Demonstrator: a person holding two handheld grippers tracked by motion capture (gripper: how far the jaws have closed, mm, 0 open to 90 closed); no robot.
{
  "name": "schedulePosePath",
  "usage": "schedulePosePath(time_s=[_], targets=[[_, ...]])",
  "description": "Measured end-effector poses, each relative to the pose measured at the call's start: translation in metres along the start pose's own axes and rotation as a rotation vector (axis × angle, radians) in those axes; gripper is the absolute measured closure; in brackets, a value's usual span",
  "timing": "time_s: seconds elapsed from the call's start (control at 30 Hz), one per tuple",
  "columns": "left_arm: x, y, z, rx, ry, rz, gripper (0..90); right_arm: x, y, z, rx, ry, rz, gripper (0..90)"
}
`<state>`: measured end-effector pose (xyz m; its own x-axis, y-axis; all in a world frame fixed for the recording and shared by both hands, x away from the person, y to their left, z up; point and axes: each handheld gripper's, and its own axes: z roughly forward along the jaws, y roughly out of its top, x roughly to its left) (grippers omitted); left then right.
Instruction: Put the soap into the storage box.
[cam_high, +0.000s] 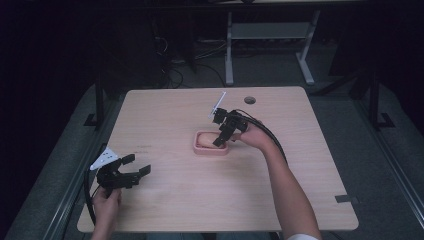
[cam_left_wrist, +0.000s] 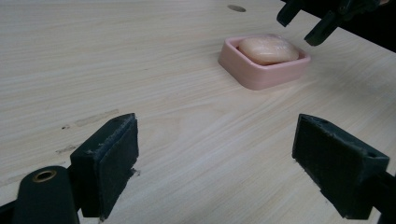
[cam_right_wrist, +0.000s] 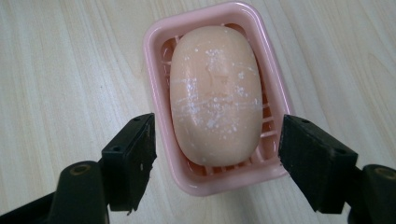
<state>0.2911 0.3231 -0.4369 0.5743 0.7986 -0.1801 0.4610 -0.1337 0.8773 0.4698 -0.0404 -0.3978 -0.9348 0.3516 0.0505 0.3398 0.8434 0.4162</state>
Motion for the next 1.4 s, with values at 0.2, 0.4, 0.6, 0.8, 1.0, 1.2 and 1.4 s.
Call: schedulePosePath(time_s=[0.2, 0.4, 0.6, 0.8, 1.0, 1.2, 1.4], targets=[[0.0, 0.0, 0.0, -0.002, 0.001, 0.0, 14.2, 0.0, -0.006, -0.005, -0.007, -0.004, 0.008, 27.1], [0.0, 0.0, 0.0, 0.005, 0.002, 0.003, 14.2, 0.0, -0.011, -0.009, -0.01, -0.009, 0.013, 27.0], [0.0, 0.0, 0.0, 0.004, 0.002, 0.003, 14.2, 0.001, -0.015, -0.013, -0.017, -0.012, 0.019, 27.0], [0.0, 0.0, 0.0, 0.004, 0.002, 0.005, 14.2, 0.001, -0.019, -0.014, -0.006, -0.01, 0.025, 26.5], [0.0, 0.0, 0.0, 0.003, 0.003, 0.004, 14.2, 0.002, -0.021, -0.018, -0.003, -0.013, 0.026, 26.5], [0.0, 0.0, 0.0, 0.002, 0.001, 0.005, 14.2, 0.003, -0.025, -0.021, -0.012, -0.016, 0.029, 26.5], [-0.001, 0.0, 0.001, 0.004, 0.001, 0.008, 14.3, 0.003, -0.032, -0.022, -0.016, -0.018, 0.038, 26.5]])
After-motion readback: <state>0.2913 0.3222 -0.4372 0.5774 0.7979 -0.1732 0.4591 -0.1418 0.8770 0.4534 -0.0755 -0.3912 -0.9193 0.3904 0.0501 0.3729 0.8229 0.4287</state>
